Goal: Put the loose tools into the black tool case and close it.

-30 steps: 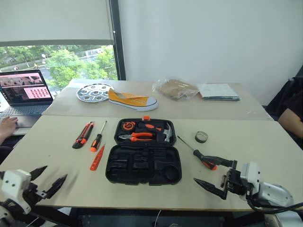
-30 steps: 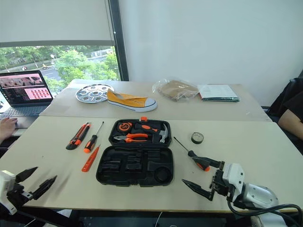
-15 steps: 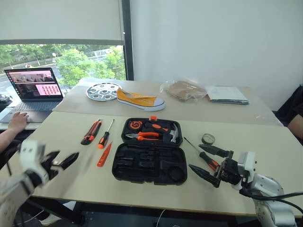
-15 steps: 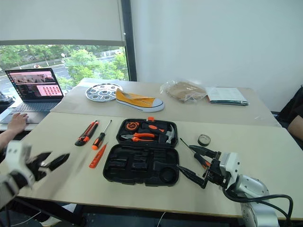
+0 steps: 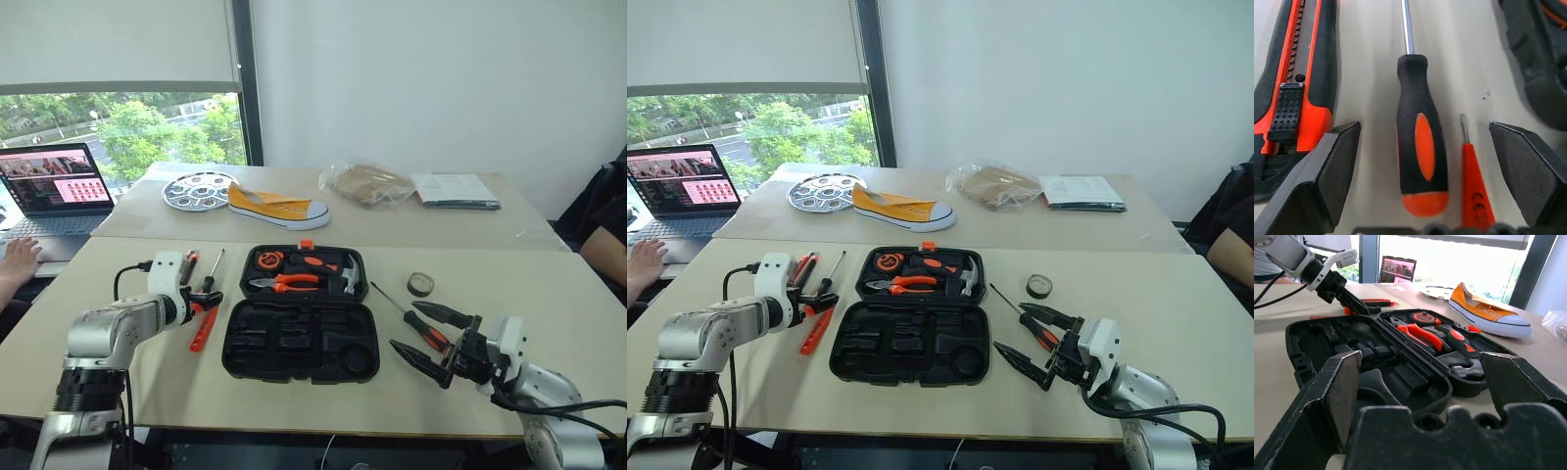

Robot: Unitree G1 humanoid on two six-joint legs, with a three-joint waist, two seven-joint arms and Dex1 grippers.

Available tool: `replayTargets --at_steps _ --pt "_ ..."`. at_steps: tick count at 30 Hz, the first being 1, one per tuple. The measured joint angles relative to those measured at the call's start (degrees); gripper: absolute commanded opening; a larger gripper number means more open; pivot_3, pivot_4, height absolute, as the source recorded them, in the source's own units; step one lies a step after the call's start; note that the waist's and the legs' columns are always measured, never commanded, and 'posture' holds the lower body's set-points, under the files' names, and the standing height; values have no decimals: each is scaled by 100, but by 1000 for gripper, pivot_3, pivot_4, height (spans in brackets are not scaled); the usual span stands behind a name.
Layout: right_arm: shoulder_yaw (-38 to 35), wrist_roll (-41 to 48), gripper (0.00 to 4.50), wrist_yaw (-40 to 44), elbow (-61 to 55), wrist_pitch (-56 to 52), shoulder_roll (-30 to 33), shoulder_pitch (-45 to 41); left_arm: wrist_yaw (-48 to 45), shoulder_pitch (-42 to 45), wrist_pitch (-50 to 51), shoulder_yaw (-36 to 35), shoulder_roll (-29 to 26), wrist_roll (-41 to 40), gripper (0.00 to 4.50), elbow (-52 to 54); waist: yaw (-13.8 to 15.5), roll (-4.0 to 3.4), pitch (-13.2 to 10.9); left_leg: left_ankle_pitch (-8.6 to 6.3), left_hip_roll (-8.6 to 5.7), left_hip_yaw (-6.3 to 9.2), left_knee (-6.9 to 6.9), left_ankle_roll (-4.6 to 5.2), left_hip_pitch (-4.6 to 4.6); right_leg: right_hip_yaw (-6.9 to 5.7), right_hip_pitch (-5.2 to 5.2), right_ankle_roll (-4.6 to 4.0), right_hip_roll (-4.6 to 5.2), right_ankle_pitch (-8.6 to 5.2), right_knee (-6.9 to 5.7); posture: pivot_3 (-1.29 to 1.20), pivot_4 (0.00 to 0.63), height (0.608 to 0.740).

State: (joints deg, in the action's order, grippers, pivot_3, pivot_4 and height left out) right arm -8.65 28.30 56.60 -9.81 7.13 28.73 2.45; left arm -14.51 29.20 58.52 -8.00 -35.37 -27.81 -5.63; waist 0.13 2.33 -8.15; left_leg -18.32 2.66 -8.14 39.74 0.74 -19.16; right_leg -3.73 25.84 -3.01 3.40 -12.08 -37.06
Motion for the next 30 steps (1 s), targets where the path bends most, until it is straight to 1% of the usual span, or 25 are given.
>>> replayTargets --at_steps 2,4,6,7,8,11,15,18,19,20,21,22,23,25,26,27,30 --pt "-1 -4 4500 -49 -43 0 -9 69 -8 21 -104 -1 64 109 2541 -83 6 0 0 0 0 0 0 0 0 1 0 0 1 0 -1 0 150 740" --pt "-1 -7 4500 -66 -83 0 -13 94 -41 21 -145 -1 69 180 1941 -123 5 0 0 0 0 0 0 0 1 2 0 0 2 0 -2 0 150 740" --pt "-1 -11 4500 -103 -102 5 -14 132 -84 14 -270 -8 102 264 1104 -164 15 0 0 0 0 1 1 0 1 1 0 0 2 0 -2 0 150 740" --pt "-1 -13 4500 -118 -104 5 -15 148 -92 3 -347 -13 127 300 885 -174 20 0 0 0 0 1 1 0 0 1 0 0 3 0 -2 0 150 740" --pt "-1 -14 4500 -136 -109 5 -15 163 -126 -10 -444 -36 152 300 887 -185 23 0 0 0 0 1 1 0 -1 1 0 0 3 0 -2 0 150 740" --pt "-95 -14 4500 -172 -208 24 -6 385 -1074 -230 -1299 -411 103 37 887 -96 23 1 -1 0 6 0 1 0 -11 -2 14 0 4 0 -1 0 150 740" --pt "-227 -12 4500 -172 -238 25 122 582 -3100 -292 -2930 -497 -221 -182 887 100 40 -1 -2 0 0 -5 4 0 -12 -2 16 0 2 0 -2 0 150 740" --pt "-398 -3 4500 -160 -330 26 249 700 -4502 -53 -3785 -49 -589 -59 887 69 56 -3 -3 -1 -6 -3 7 1 -11 -2 9 3 -1 -2 -1 0 150 740" --pt "-459 2 4500 -156 -342 26 287 735 -5058 129 -4101 303 -770 137 887 -27 69 -3 -3 -2 -10 -3 6 4 -10 -6 5 4 -1 -3 0 0 150 740" --pt "-501 4 4500 -156 -351 26 306 752 -5414 265 -4347 564 -838 329 887 -127 68 -7 -3 -4 -11 -3 6 7 -9 -2 3 10 0 -6 1 0 150 740" --pt "-544 4 4500 -157 -359 26 308 792 -5709 463 -4715 908 -852 654 887 -366 75 -10 -4 -5 -15 -2 7 10 -12 1 -8 44 1 -25 1 0 150 740" --pt "-545 3 4500 -156 -364 25 312 798 -5882 606 -4962 1194 -866 923 887 -562 77 -10 -5 -6 -17 1 6 11 -12 -3 -22 47 -1 -27 4 0 150 740" --pt "-565 4 4500 -163 -407 26 313 831 -6086 869 -5461 1677 -838 1432 887 -958 71 -11 -5 -8 -14 2 6 15 -10 -1 -43 49 -4 -28 8 0 150 740" --pt "-572 5 4500 -182 -496 26 308 870 -6130 1274 -6194 2299 -700 2246 887 -1718 68 -10 -6 -17 -13 8 6 30 -7 -7 -57 52 -5 -29 18 0 150 740" --pt "-576 4 4500 -197 -544 26 306 904 -6095 1403 -6464 2466 -608 2516 887 -2047 48 -8 -7 -31 -9 8 6 54 -9 -4 -54 53 -5 -28 19 0 150 740" --pt "-580 4 4500 -219 -577 25 304 955 -6042 1513 -6634 2553 -490 2695 887 -2323 37 -7 -8 -33 -7 7 7 58 -10 -3 -54 54 -5 -29 20 0 150 740" --pt "-577 3 4500 -289 -670 25 286 1008 -5990 1701 -6946 2625 -285 2905 887 -2731 12 -5 -9 -23 -5 6 13 43 -13 -5 -50 57 -4 -31 21 0 150 740"
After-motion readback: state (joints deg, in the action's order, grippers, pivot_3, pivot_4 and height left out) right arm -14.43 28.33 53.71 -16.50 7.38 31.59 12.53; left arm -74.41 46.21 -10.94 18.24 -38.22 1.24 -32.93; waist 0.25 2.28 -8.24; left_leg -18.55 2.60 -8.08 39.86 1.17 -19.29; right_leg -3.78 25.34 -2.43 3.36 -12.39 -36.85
